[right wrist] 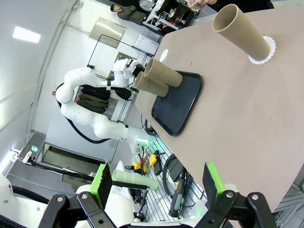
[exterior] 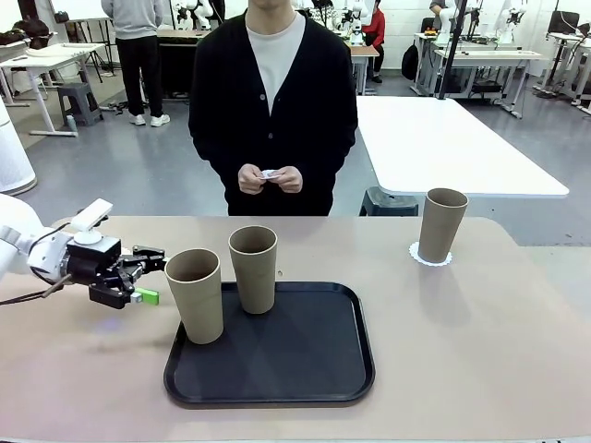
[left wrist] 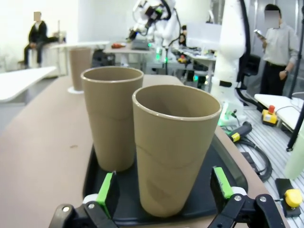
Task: Place coasters on the table and set cups on them.
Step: Take one Reusable plastic cup from the Flat Tray and place it on a coaster set by the human.
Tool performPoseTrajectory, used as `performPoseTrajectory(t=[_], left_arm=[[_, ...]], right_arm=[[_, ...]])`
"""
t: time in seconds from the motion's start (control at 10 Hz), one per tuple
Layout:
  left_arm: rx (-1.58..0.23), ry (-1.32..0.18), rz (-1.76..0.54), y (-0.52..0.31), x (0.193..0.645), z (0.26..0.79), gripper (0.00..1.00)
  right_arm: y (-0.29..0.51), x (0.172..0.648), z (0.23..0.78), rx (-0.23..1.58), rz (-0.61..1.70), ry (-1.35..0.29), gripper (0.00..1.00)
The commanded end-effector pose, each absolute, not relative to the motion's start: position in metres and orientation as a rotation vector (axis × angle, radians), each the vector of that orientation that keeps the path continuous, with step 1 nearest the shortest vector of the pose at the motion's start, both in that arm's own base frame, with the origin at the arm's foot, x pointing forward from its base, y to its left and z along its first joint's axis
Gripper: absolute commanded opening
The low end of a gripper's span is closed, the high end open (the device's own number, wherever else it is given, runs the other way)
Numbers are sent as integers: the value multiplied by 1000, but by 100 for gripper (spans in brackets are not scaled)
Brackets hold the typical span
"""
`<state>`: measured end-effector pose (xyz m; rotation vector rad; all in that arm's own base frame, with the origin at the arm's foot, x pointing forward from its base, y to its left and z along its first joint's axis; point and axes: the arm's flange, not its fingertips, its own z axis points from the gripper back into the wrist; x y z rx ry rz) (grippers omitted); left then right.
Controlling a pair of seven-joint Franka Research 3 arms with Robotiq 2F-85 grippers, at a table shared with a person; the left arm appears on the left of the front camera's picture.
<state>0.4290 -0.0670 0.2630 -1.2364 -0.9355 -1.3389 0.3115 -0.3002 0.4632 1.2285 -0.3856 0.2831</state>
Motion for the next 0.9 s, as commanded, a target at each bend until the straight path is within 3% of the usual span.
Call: performPoseTrajectory(t=[0.0,0.8], left_arm=[[-1266,-995,-1377,-74,437,256,100],[-1358,-959,-1402,-89,437,229,100]], right_arm=[[-300,311,463,1232,291,-389,100],[-300,311,463,1232,291,-389,100]])
